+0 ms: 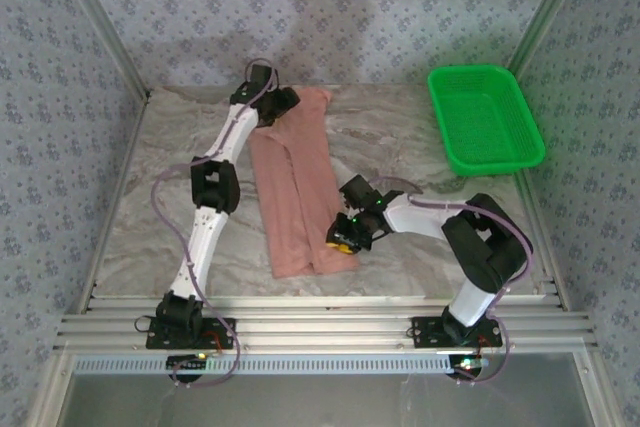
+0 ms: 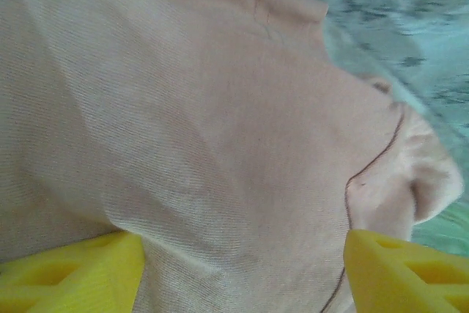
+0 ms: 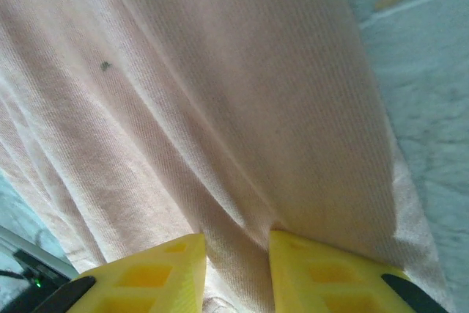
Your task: Fold and stack the t-shirts
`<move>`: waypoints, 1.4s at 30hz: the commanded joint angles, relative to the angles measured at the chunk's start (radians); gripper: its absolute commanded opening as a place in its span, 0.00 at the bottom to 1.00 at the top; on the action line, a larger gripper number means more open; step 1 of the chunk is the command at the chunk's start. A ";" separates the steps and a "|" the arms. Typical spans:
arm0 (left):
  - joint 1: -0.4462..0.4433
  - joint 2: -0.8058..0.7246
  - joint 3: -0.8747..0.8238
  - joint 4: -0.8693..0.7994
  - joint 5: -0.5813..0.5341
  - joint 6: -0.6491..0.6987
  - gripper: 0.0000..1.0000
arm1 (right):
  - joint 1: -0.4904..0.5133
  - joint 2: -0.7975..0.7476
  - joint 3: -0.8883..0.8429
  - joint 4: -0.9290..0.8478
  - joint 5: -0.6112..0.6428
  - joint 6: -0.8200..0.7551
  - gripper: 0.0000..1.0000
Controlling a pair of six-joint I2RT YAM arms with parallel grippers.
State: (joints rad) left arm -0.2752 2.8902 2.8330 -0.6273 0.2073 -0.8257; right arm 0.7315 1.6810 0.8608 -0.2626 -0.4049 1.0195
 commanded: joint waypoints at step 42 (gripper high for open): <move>0.077 -1.767 -1.685 -0.237 0.340 0.207 0.95 | -0.151 -0.561 -0.135 -0.254 -0.070 -0.217 0.78</move>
State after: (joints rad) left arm -0.1890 1.2022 1.2873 -0.8711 0.5312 -0.6346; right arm 0.5865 1.1252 0.7670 -0.5999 -0.4141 0.8455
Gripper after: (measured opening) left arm 0.953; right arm 0.782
